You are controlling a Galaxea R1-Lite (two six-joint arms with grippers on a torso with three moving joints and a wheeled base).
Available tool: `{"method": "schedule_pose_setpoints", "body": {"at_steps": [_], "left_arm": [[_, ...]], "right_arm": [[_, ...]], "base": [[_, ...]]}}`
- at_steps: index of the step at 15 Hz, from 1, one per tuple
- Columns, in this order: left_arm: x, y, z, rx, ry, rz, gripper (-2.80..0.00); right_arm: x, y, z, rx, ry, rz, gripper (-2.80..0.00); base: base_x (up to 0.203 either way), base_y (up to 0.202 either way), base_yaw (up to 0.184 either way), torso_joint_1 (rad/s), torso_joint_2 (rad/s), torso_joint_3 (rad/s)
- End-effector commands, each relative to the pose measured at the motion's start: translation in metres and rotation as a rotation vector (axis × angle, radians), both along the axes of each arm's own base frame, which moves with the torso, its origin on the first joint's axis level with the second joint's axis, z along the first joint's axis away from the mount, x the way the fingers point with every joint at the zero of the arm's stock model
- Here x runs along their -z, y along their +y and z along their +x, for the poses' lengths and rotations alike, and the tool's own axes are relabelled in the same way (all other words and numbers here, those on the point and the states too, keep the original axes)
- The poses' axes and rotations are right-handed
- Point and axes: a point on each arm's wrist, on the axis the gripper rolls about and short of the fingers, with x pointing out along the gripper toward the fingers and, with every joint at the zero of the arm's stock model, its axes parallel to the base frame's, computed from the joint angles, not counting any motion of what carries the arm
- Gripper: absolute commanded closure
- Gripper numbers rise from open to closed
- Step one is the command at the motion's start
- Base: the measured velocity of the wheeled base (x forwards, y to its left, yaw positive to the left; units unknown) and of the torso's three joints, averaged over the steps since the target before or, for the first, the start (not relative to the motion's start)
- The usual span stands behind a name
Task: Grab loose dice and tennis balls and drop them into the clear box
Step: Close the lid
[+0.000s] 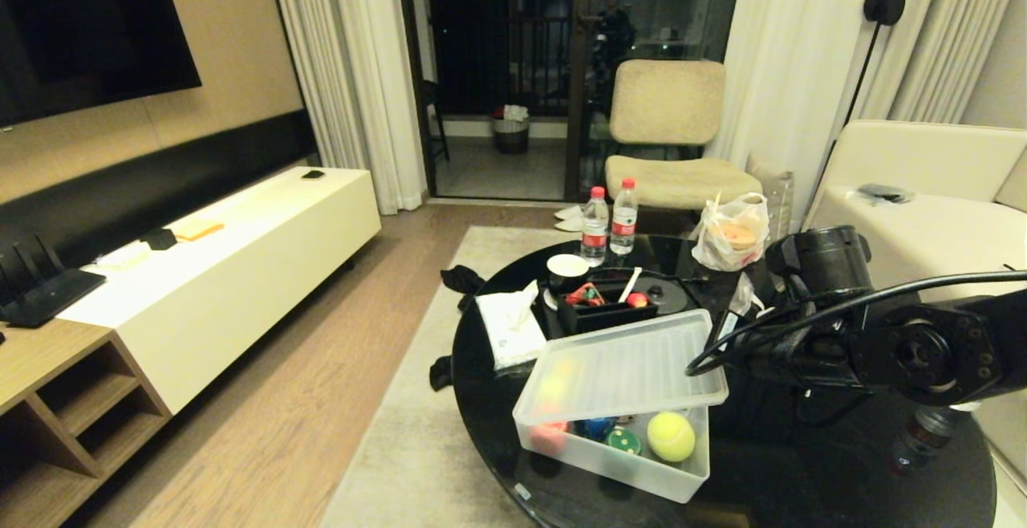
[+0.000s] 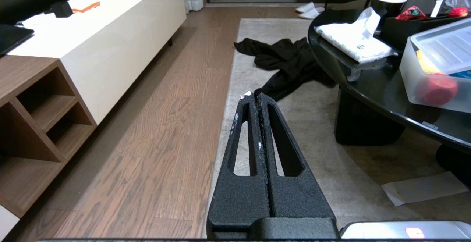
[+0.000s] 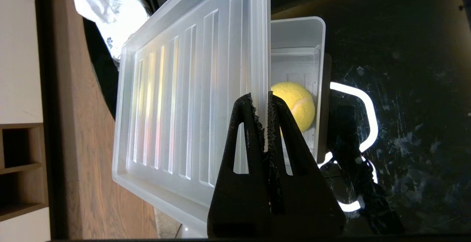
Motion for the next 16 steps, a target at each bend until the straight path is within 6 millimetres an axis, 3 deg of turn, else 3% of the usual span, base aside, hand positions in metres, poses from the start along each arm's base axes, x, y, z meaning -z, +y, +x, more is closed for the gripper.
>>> {"method": "schedule_pose_setpoints", "body": {"at_steps": [1, 16], "left_arm": [[0.000, 0.000, 0.000, 0.000, 0.000, -0.001, 0.00], [0.000, 0.000, 0.000, 0.000, 0.000, -0.001, 0.00]], "right_arm": [[-0.003, 0.000, -0.001, 0.003, -0.010, 0.005, 0.00], [0.020, 0.003, 0.015, 0.004, 0.025, -0.007, 0.00]], "base": [[0.000, 0.000, 0.000, 0.000, 0.00, 0.000], [0.000, 0.000, 0.000, 0.000, 0.00, 0.000]]}}
